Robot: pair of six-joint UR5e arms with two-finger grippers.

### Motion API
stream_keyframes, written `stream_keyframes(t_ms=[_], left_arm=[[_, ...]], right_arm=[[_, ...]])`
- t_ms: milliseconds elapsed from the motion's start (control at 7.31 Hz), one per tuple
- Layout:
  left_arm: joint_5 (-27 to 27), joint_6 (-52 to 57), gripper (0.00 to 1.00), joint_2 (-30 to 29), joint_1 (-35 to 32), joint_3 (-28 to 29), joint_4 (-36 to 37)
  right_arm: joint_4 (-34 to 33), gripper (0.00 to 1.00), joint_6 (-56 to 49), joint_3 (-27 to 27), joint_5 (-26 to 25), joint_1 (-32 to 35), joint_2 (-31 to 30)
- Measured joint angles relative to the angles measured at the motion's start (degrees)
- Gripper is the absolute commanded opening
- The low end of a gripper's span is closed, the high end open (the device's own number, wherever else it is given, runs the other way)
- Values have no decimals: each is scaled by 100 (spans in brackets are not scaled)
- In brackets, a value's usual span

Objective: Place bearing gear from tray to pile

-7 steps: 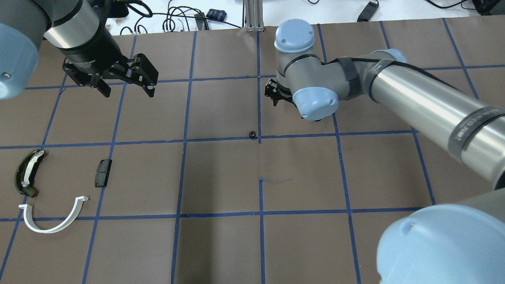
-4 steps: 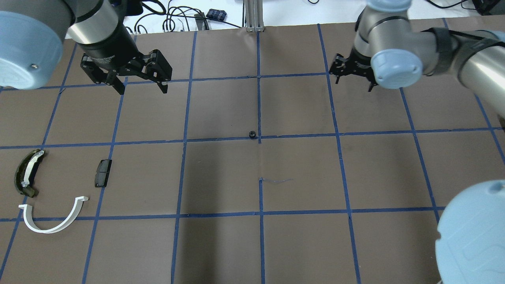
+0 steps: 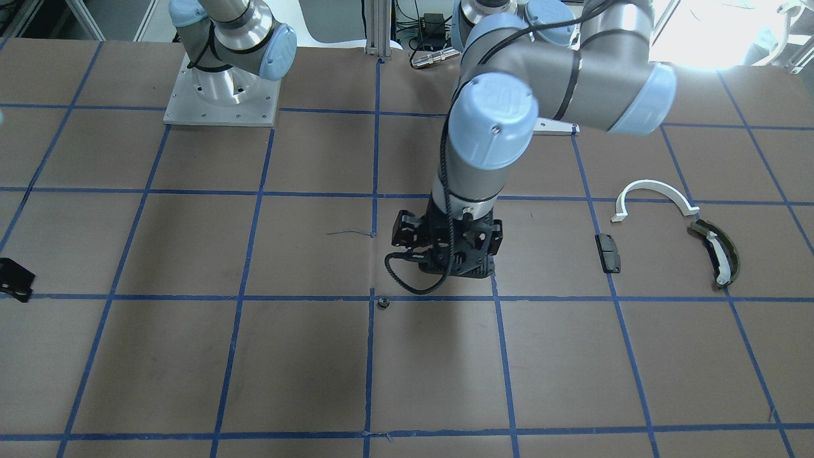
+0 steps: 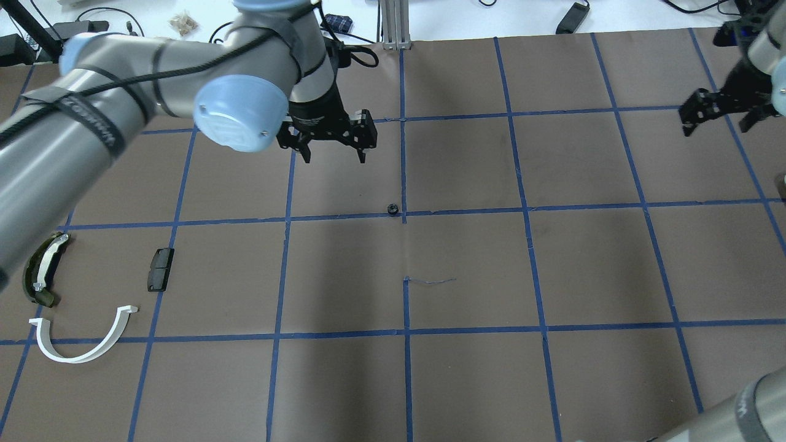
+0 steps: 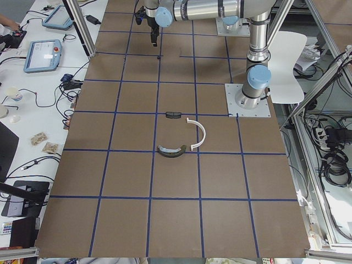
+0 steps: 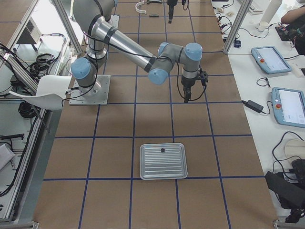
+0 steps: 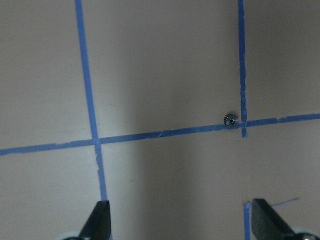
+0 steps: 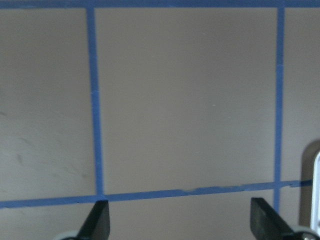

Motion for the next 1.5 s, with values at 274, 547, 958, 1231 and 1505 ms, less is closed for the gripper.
stream_keyframes(t_ms=[274, 547, 958, 1231, 1505], left_arm=[[6, -325, 100, -685, -347, 3, 725], [52, -806, 100, -1217, -656, 19, 1377], [85, -1183, 100, -1396, -848, -315, 1718], [89, -1188, 100, -1415, -847, -460, 1940], [101, -1186, 98, -1436, -827, -493, 2001]], right_arm=[[-53, 100, -2052, 21, 190, -1253, 177], [-349, 100, -4096, 18, 401, -2123, 714], [-660, 99, -6964, 30, 513, -2430, 1207], [-673, 90, -7925, 52, 724, -2444, 1280], [-779, 83, -8261, 56, 792, -2447, 1321]])
